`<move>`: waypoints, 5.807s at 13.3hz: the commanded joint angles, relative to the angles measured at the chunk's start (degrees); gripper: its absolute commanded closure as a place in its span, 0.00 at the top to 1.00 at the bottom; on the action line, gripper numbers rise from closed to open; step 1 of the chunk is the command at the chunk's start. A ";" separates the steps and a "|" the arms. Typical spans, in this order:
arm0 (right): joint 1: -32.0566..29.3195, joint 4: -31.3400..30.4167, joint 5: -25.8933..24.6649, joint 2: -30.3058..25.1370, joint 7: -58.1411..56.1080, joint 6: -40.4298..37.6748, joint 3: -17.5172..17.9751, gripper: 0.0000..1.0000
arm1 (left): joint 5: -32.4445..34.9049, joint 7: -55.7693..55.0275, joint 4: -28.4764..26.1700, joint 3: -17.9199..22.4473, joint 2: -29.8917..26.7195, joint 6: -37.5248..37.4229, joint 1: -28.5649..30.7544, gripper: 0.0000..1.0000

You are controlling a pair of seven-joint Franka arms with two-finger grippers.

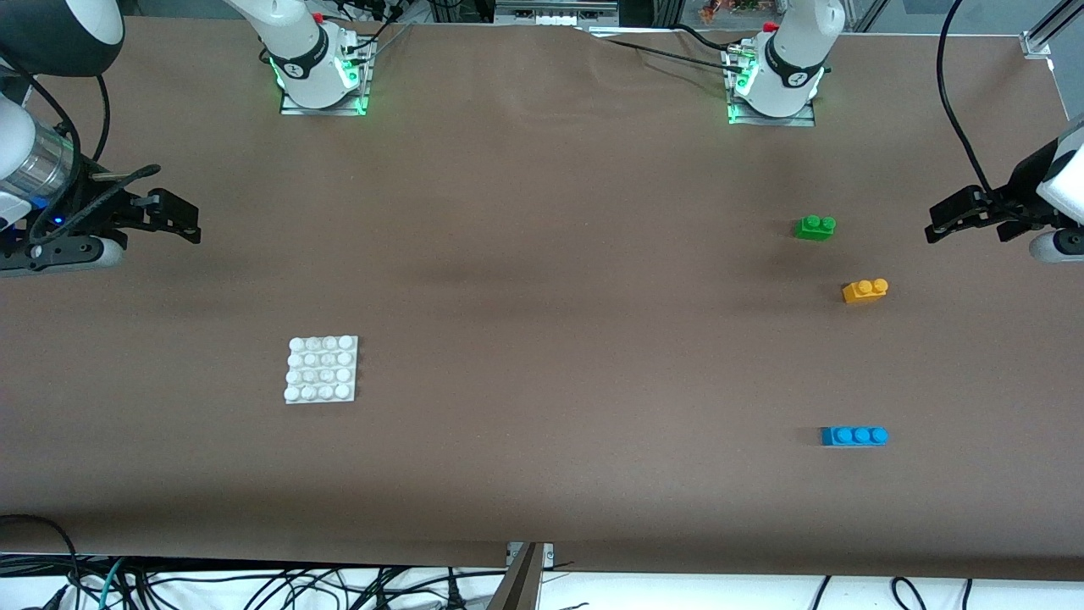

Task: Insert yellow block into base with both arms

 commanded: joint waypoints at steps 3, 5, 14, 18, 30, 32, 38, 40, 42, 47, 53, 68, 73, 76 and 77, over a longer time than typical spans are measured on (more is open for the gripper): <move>-0.38 -0.73 0.27 -0.49 1.31 0.04 0.25 1.00 | -1.01 0.38 2.06 0.38 0.87 -1.52 -0.27 1.00; -0.29 -0.64 0.27 -0.40 1.31 0.21 0.33 1.00 | -1.01 0.38 2.06 0.38 0.96 -1.52 -0.28 1.00; -0.46 0.50 0.27 -0.40 1.22 0.13 0.25 1.00 | -1.01 0.38 2.06 0.38 0.87 -1.52 -0.27 1.00; -0.03 0.68 -0.35 -0.32 0.78 -0.05 0.33 1.00 | -1.01 0.38 2.06 0.38 0.87 -1.52 -0.19 1.00; -0.11 0.25 -0.17 -0.32 0.78 -0.75 0.33 1.00 | -1.10 0.47 2.06 0.38 0.87 -1.52 -0.19 1.00; -0.03 -1.50 0.00 0.03 1.31 0.38 0.33 1.00 | -1.10 0.47 2.06 0.38 0.96 -1.52 -0.19 1.00; -0.11 -5.47 0.27 -0.32 1.31 3.91 0.33 1.00 | -1.10 0.47 2.06 0.38 0.87 -1.52 -0.19 1.00; -0.11 -5.47 0.27 -0.40 1.31 3.91 0.33 1.00 | -1.10 0.47 2.06 0.38 0.96 -1.52 -0.19 1.00; -0.11 -5.47 0.36 -0.40 1.31 3.56 0.33 1.00 | -1.10 0.47 2.06 0.38 0.87 -1.52 -0.19 1.00; -0.11 -7.83 0.36 2.75 1.39 9.33 0.33 1.00 | -1.10 0.47 2.06 0.38 0.87 -1.52 -0.19 1.00; -0.20 -13.02 2.37 11.89 1.39 25.59 0.42 1.00 | -1.10 0.47 2.06 0.38 0.87 -1.60 -0.19 1.00; -1.96 -12.85 9.93 28.59 0.34 43.89 0.33 1.00 | -1.28 0.47 2.06 0.38 0.96 -1.87 -0.19 1.00; -1.78 -12.15 10.02 31.32 -0.19 48.55 0.33 1.00 | -1.28 0.47 2.06 0.38 0.96 -1.87 -0.19 1.00; -1.43 -11.97 10.02 31.76 0.42 48.73 0.33 1.00 | -1.28 0.47 2.06 0.38 0.87 -1.87 -0.19 1.00; -1.43 -11.80 10.02 31.76 0.51 48.73 0.33 1.00 | -1.28 0.47 2.06 0.38 0.87 -1.96 -0.19 1.00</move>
